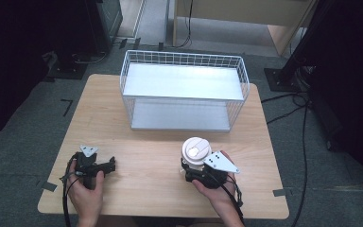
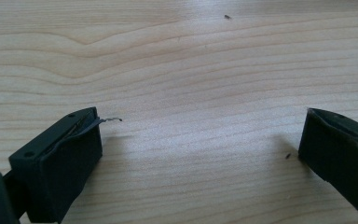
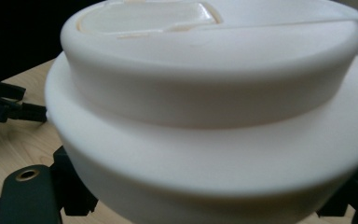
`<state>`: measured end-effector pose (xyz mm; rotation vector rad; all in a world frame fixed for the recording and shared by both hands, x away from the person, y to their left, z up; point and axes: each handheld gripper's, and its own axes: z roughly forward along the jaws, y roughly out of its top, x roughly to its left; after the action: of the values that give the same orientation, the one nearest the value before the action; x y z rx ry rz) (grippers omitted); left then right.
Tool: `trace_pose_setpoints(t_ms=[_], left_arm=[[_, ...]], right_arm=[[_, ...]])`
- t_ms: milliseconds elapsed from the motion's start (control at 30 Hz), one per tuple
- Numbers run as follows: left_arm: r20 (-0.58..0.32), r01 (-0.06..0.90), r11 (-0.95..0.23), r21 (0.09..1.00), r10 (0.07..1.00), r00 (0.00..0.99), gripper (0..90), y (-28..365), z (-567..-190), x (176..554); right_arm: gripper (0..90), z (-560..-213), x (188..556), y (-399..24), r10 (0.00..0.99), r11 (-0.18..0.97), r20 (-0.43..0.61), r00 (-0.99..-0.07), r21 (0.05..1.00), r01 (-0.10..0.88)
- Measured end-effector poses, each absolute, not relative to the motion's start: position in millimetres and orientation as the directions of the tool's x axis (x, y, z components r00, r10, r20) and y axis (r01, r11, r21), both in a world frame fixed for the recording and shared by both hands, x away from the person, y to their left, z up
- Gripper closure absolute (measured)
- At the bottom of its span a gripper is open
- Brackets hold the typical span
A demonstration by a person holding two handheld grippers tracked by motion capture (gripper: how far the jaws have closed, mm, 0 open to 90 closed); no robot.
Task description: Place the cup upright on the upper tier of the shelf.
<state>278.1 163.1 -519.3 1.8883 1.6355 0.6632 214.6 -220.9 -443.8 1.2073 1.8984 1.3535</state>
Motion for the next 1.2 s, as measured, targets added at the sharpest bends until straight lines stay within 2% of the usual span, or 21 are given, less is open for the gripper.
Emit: trace_pose_setpoints(t_ms=[600, 1200], left_arm=[[0.012, 0.719, -0.108, 0.687, 0.990, 0.137, 0.0, 163.1, -519.3, 278.1], [0.014, 0.719, -0.110, 0.686, 0.990, 0.139, 0.0, 163.2, -519.2, 278.2]], right_arm=[[16.6, -406.7, 219.8, -224.4, 0.888, 0.053, 0.076, -0.454, 0.963, 0.266], [16.6, -341.1, 235.5, -225.4, 0.899, 0.000, 0.050, -0.436, 0.994, 0.113]])
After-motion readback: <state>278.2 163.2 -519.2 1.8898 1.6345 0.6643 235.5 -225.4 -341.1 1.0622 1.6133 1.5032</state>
